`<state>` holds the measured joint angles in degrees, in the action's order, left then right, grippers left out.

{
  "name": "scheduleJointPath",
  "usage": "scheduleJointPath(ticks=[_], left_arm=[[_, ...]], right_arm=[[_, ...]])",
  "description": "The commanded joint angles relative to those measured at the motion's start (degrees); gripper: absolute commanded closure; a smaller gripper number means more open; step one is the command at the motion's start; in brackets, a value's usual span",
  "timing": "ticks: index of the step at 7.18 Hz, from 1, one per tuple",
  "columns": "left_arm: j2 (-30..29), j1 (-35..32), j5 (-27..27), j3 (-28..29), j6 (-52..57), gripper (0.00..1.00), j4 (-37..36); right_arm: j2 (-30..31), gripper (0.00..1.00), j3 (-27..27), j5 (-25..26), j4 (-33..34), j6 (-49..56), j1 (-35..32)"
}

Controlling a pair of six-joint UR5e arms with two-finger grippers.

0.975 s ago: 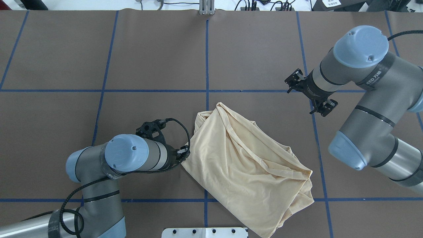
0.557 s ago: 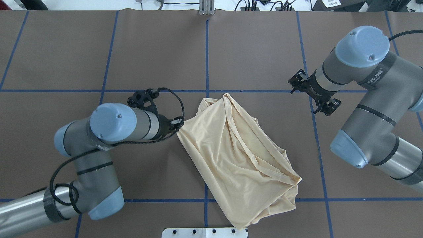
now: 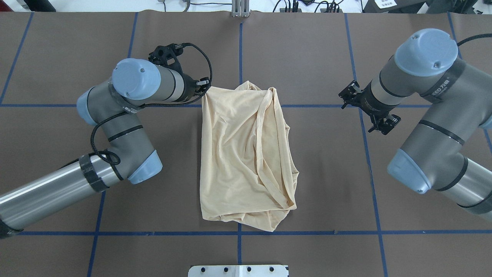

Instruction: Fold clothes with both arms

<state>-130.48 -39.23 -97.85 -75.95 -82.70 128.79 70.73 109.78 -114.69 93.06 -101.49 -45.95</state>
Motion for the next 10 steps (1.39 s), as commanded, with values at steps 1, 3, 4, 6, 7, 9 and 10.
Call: scheduleJointPath(ticks=[1,3,4,6,7,9,10], left_arm=[[-2.9,-1.9,-0.1,7.2,2.5,0.49,3.8],[-2.1,-2.2,-0.5,5.1,2.5,0.46,3.4],[1.0,-2.4,-0.6,0.9,2.6,0.47,3.1],[7.2,-3.0,-2.7,-7.0,2.7,0.47,3.0],[10.0,-3.1,-2.8,-10.8,2.7,0.47,3.0],[10.9,-3.1,-3.0,-12.6,2.5,0.47,2.0],[10.9,-3.0,-3.0,-12.6,2.3,0.46,2.0]], right_arm=[[-0.9,0.00,0.2,0.1,-0.2,-0.7,0.4],[-5.2,0.00,0.3,2.1,-0.5,-8.7,6.4],[-7.1,0.00,0.9,9.3,-1.5,-18.2,12.5],[-8.9,0.00,1.9,20.7,-1.7,-33.2,23.4],[-9.4,0.00,1.9,21.6,-1.7,-40.9,25.5],[-9.0,0.00,1.2,28.0,-1.5,-46.1,33.3],[-9.2,0.01,-0.2,28.6,-1.7,-46.5,34.9]])
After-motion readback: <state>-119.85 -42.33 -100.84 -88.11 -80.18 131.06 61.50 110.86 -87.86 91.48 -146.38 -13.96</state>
